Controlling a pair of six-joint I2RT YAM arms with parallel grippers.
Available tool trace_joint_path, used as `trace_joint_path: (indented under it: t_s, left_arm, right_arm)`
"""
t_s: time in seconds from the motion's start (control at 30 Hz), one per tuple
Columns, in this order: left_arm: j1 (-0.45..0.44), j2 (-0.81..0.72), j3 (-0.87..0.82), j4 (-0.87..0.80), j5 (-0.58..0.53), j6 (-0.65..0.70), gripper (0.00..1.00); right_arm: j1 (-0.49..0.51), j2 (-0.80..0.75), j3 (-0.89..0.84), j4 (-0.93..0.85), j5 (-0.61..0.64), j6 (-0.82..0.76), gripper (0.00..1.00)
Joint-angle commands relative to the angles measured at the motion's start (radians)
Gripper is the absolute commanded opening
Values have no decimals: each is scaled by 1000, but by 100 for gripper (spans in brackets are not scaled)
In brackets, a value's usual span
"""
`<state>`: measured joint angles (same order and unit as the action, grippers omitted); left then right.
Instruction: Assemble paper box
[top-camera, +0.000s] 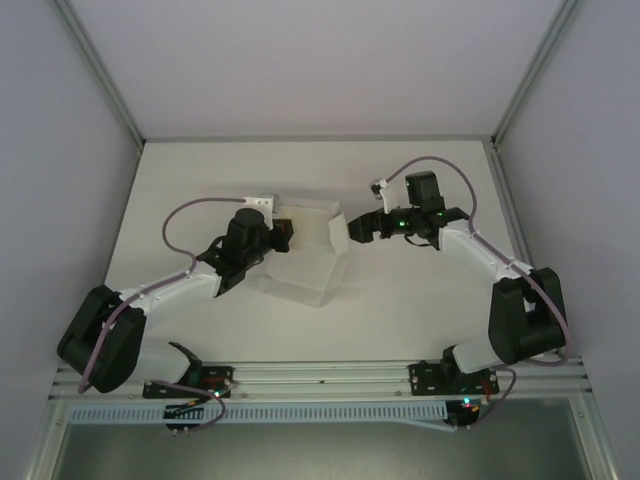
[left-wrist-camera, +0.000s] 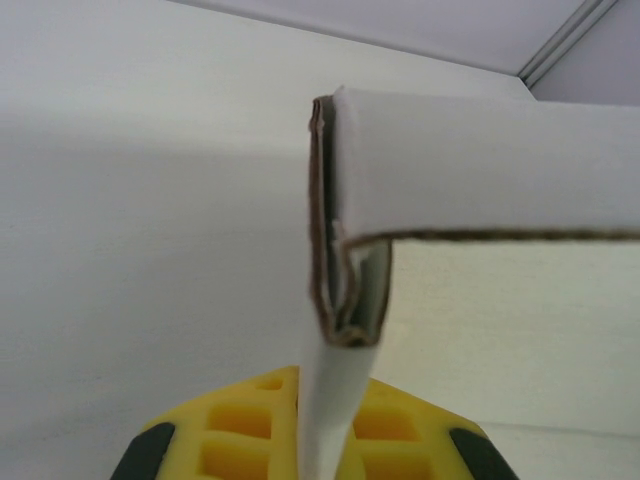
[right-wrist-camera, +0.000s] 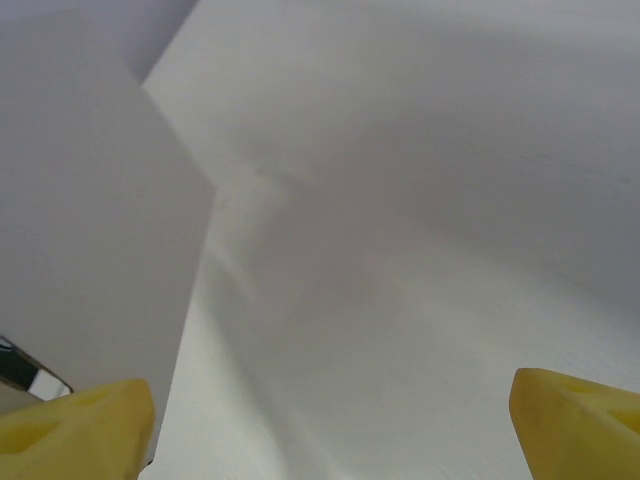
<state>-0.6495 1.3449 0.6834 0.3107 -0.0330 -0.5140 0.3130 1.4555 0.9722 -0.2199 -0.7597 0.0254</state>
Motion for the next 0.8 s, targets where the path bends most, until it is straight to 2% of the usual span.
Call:
trace_joint_path:
  t_s: [0.0, 0.77]
  left_arm:
    - [1, -11, 8, -3, -8, 17, 0]
    - [0, -13, 9, -4, -1, 5, 0]
  right_arm:
    - [16, -43, -34, 83, -111, -4, 92]
    - [182, 62, 57, 82, 65, 14, 84]
